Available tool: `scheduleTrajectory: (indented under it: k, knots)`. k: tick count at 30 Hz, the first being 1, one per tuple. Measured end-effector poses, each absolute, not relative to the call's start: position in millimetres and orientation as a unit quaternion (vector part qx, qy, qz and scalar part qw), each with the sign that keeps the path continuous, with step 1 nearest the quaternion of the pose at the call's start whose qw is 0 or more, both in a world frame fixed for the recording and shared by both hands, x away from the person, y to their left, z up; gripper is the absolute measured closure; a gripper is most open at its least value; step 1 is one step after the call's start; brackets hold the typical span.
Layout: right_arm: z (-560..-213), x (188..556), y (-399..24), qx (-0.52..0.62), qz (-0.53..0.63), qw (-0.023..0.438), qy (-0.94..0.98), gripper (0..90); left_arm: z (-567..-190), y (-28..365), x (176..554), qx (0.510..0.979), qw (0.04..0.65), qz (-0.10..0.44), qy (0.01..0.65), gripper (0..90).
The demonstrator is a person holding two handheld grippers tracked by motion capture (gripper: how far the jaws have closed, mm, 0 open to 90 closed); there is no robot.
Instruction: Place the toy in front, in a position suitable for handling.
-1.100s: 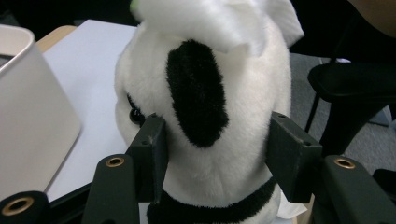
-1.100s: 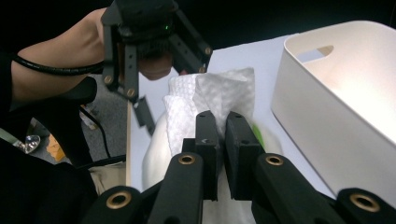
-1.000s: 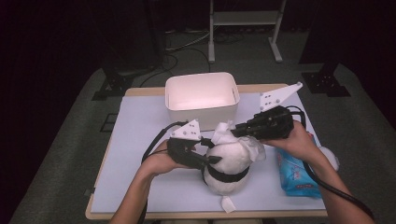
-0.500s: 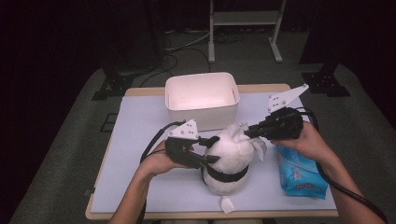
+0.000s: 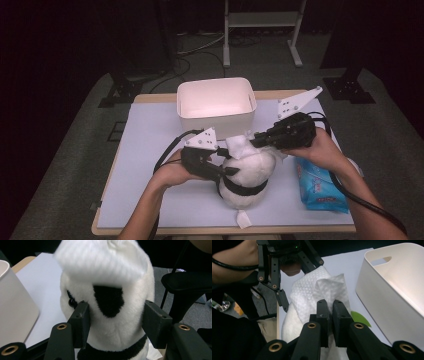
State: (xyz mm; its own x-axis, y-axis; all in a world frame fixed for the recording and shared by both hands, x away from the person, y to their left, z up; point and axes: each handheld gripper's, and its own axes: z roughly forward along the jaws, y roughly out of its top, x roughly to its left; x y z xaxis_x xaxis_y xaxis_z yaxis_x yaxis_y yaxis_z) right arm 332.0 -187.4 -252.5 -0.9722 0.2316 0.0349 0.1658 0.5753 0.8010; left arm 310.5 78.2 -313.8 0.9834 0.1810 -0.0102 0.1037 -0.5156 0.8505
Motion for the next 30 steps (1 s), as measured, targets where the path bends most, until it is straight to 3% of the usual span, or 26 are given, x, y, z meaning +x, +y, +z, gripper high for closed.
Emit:
scheduleTrajectory:
  k: [12, 21, 30]
  knots:
    - [-260.6, 339.4, -207.2, 0.141, 0.447, 0.034, 0.883, 83.7, -315.2, 77.2, 311.3, 0.865, 0.493, 0.037, 0.085, 44.2]
    - [-256.7, 333.7, -194.3, 0.118, 0.453, 0.028, 0.883, 83.6, -314.8, 78.0, 316.3, 0.866, 0.491, 0.032, 0.087, 43.9]
    - [-263.9, 334.3, -198.0, 0.128, 0.425, 0.035, 0.895, 83.8, -331.4, 81.2, 321.6, 0.859, 0.5, -0.004, 0.111, 30.8]
